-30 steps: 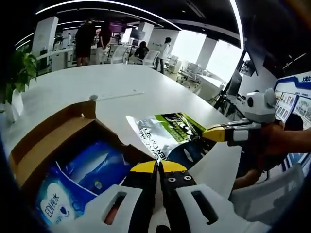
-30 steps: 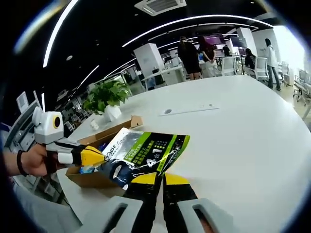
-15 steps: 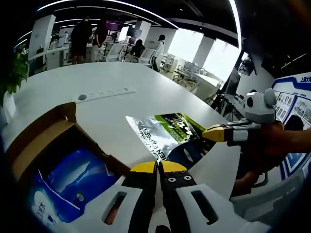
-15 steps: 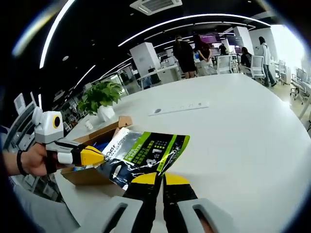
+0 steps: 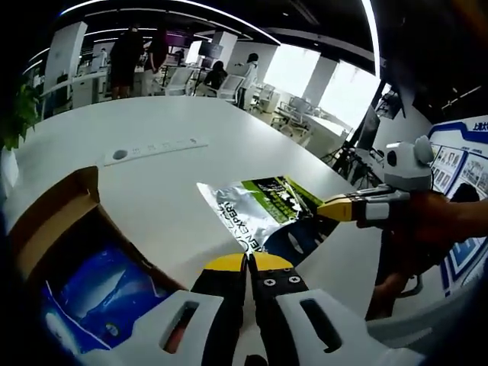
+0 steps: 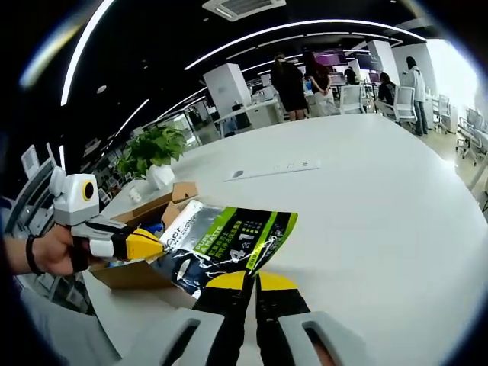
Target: Operate the shoe box by opening the lid, removing the specified soft item, and placing it in the target area until the item is outside and the box remains undamaged.
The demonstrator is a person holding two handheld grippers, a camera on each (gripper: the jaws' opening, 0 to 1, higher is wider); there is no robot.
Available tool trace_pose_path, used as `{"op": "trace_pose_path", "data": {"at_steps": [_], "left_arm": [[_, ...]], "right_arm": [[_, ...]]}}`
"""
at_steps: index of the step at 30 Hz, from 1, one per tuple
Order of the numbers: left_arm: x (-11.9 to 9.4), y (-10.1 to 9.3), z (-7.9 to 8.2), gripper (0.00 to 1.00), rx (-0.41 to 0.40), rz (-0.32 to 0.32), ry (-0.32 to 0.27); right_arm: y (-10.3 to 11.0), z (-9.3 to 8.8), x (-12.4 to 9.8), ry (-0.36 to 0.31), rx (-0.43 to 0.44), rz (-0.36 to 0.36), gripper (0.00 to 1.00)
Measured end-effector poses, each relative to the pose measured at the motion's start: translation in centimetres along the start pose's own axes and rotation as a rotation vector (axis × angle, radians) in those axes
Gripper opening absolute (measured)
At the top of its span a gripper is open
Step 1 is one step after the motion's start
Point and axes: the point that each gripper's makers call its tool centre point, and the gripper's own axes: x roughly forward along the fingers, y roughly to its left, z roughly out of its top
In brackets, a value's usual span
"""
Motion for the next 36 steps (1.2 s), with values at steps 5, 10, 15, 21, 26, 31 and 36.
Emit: {"op": "trace_pose_path", "data": {"at_steps": [5, 10, 15, 21, 26, 31, 36], "left_arm": [[0.7, 0.3, 0.2, 0.0, -0.005, 0.005, 0.008], [1.5, 0.3, 0.6, 0.0, -0.019, 0.006, 0.003], [2.5, 0.4, 0.3, 0.0, 0.025, 0.017, 0.028], [3.1, 0.7, 0.6, 0.0, 0.058, 0.025, 0.029], [3.6, 1.1, 0.7, 0.0, 0.082, 0.033, 0.037], [4.0, 1.3, 0.7, 0.0, 0.103, 0.042, 0.051], [4.7, 1.5, 0.7, 0.0, 0.149, 0.053, 0.073]], "right_arm": [[-0.7, 0.3, 0.4, 0.003, -0.002, 0.004, 0.0], [-1.5, 0.4, 0.8, 0.007, 0.004, 0.003, 0.0], [-2.1, 0.1, 1.2, 0.024, 0.007, 0.008, 0.0], [-3.0, 0.2, 2.2, 0.031, 0.01, 0.008, 0.0], [-3.3, 0.2, 2.8, 0.04, 0.008, 0.014, 0.0], [-3.8, 0.1, 3.6, 0.049, 0.01, 0.017, 0.0], [-4.3, 0.1, 4.1, 0.055, 0.01, 0.017, 0.0]]}}
